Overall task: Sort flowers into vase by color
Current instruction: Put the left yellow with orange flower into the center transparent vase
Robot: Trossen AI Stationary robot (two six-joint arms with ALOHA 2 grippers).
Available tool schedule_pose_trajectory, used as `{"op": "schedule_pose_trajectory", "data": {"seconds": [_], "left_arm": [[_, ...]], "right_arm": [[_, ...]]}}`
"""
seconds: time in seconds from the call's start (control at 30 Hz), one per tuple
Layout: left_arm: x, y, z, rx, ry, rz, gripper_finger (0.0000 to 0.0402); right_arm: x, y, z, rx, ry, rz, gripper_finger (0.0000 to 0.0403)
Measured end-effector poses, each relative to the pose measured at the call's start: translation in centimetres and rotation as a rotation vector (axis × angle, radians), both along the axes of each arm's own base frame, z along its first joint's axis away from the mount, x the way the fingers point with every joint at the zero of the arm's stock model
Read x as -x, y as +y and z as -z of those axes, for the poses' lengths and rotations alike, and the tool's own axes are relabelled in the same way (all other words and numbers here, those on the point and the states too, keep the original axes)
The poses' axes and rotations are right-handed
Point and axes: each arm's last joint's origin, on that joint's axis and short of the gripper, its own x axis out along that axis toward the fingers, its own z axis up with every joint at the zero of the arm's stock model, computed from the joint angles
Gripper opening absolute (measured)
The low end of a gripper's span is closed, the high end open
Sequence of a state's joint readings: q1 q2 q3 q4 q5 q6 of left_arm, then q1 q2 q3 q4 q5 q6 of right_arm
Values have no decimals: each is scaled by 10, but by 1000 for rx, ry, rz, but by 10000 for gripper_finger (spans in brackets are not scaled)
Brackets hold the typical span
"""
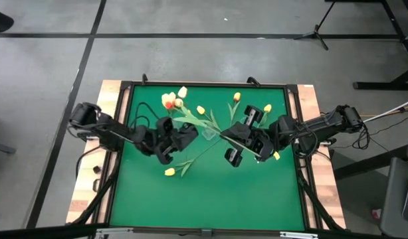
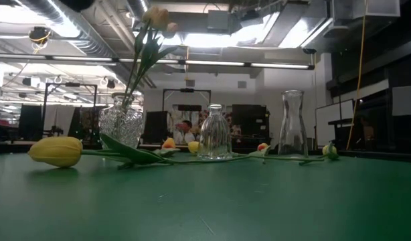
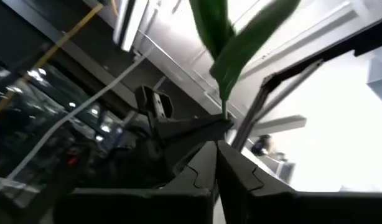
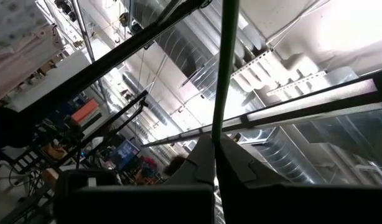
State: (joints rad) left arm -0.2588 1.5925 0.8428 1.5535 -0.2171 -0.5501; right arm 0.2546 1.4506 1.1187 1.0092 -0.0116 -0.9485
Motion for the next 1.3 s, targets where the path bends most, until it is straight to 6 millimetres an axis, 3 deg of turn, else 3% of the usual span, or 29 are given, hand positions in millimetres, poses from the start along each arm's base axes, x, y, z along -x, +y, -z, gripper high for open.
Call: {"op": "schedule_pose_trajectory", "data": {"seconds": [0.13,0.43,0.73,1.0,1.3], "left_arm": [[-14,2,-2,-18,-15,24,48],[-19,6,-16,89,-30,-71,117],[-20,7,-17,113,-23,-89,121],[-21,6,-15,136,-4,-51,122],[-19,10,-17,170,-41,-74,122]], "right_arm": [[-1,0,1,3,13,1,0],[-2,0,2,24,20,18,0],[-8,0,10,22,101,75,0],[-1,-2,0,33,-27,150,0],[-12,-1,13,30,98,176,0]]}}
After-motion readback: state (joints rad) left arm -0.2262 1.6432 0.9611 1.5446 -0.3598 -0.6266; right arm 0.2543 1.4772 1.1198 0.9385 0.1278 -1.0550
